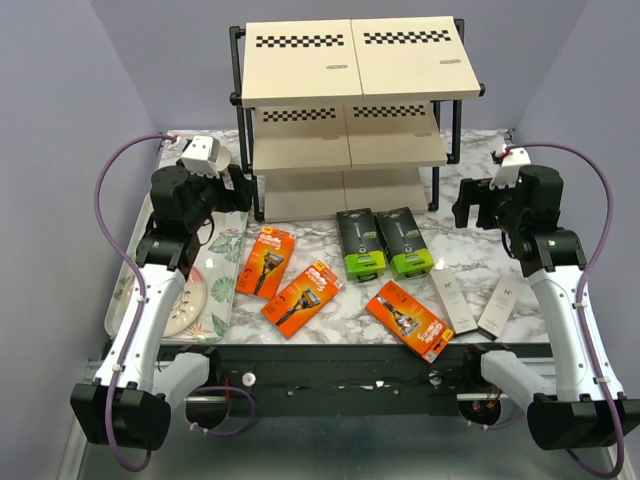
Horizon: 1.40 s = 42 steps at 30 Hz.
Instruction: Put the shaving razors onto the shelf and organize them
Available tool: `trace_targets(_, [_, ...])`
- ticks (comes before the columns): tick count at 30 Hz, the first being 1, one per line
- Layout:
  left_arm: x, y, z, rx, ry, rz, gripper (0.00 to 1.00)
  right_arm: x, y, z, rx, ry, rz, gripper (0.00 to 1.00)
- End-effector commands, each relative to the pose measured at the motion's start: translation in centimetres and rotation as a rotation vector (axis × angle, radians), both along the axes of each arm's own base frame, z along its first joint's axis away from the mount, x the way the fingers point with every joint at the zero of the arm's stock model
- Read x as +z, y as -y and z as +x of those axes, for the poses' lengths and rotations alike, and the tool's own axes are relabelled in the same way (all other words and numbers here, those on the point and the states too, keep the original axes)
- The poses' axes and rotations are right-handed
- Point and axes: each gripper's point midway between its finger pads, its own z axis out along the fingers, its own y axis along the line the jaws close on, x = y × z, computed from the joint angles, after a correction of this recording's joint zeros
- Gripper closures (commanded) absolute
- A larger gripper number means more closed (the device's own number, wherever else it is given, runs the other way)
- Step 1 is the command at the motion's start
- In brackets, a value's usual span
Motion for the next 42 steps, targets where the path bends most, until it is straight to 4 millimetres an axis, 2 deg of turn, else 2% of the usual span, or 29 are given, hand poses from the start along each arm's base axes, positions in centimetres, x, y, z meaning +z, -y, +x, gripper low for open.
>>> trace_targets(1, [-1.4,-0.1,0.4,0.005,-0.032,-0.003,0.13,2.5,0.2,-0.1,0.027,0.058,-0.037,0.00])
trace_targets(3, [-1.2,0.2,0.8,-0.001,-0.031,-0.020,0.15,4.1,0.5,0.8,-0.005,0.111,-0.028,0.00])
trace_targets(5, [-1.0,0.4,1.3,-0.006,-0.029,-0.032,0.17,6.1,-0.2,1.6,0.013,0.172,0.009,0.00])
trace_targets(8, [-0.7,0.5,2.3,-0.002,-0.025,-0.047,0.23,7.5,-1.3,2.7,0.047,0.236,0.066,0.02])
trace_targets(11, [-1.0,1.0,3.2,-0.017,-0.033,-0.063,0.32,7.8,-1.5,4.1,0.044,0.265,0.085,0.07])
trace_targets(13, [-1.3,1.3,3.9,-0.021,-0.048,-0.076,0.37,7.0,-1.4,5.6,0.014,0.243,0.111,0.08])
trace_targets(14, [-1.4,1.3,4.2,-0.019,-0.055,-0.087,0.38,7.4,-1.1,6.3,-0.010,0.258,0.121,0.09])
trace_targets(15, [-1.4,1.4,4.5,-0.019,-0.056,-0.090,0.38,6.5,-1.1,7.4,-0.020,0.237,0.125,0.09])
trace_targets(18, [-1.3,1.5,5.4,-0.017,-0.061,-0.098,0.37,6.5,-1.1,9.2,-0.034,0.247,0.151,0.08])
trace_targets(19, [-1.0,1.6,5.7,-0.020,-0.052,-0.096,0.38,5.6,-1.1,10.2,-0.040,0.224,0.156,0.08])
trace_targets(22, [-1.4,1.5,6.6,-0.017,-0.055,-0.087,0.38,5.7,-1.0,12.1,-0.052,0.220,0.166,0.08])
trace_targets(23, [-1.8,1.7,6.8,-0.028,-0.063,-0.082,0.38,4.7,-0.9,13.0,-0.064,0.195,0.168,0.08])
trace_targets(25, [-2.2,2.0,7.0,-0.059,-0.059,-0.067,0.36,5.0,-0.4,14.1,-0.081,0.203,0.171,0.08])
trace_targets(26, [-2.6,2.2,7.1,-0.064,-0.065,-0.068,0.35,4.5,0.0,14.9,-0.097,0.199,0.166,0.08])
trace_targets(29, [-3.6,2.2,7.7,-0.066,-0.078,-0.060,0.34,4.6,0.3,16.2,-0.110,0.205,0.162,0.08])
trace_targets(30, [-3.9,2.2,7.9,-0.069,-0.082,-0.056,0.34,3.6,1.5,17.0,-0.136,0.187,0.159,0.08])
trace_targets(32, [-4.4,2.6,8.4,-0.110,-0.088,-0.023,0.33,3.2,1.9,18.0,-0.138,0.187,0.149,0.08])
trace_targets(33, [-4.6,2.9,8.4,-0.127,-0.098,-0.019,0.32,2.4,2.2,18.6,-0.143,0.173,0.147,0.08])
trace_targets(34, [-4.0,2.9,8.8,-0.126,-0.087,-0.016,0.32,2.0,2.4,19.0,-0.142,0.169,0.143,0.08])
trace_targets(36, [-4.7,2.9,9.6,-0.135,-0.110,-0.007,0.32,1.7,2.8,19.9,-0.139,0.174,0.140,0.09])
trace_targets(37, [-4.2,3.1,10.0,-0.146,-0.097,-0.008,0.33,0.4,2.9,20.6,-0.138,0.149,0.137,0.09])
trace_targets(38, [-4.6,3.0,10.5,-0.145,-0.107,-0.006,0.33,0.0,3.1,20.9,-0.140,0.140,0.132,0.10])
trace_targets(39, [-4.6,3.1,10.8,-0.148,-0.102,0.000,0.34,0.1,3.4,21.3,-0.143,0.141,0.133,0.10])
trace_targets(40, [-4.2,3.1,11.2,-0.150,-0.092,0.002,0.34,-0.7,3.5,21.7,-0.142,0.126,0.137,0.11])
trace_targets(42, [-4.8,3.2,11.8,-0.154,-0.107,0.006,0.34,-0.7,3.6,22.0,-0.134,0.134,0.147,0.12])
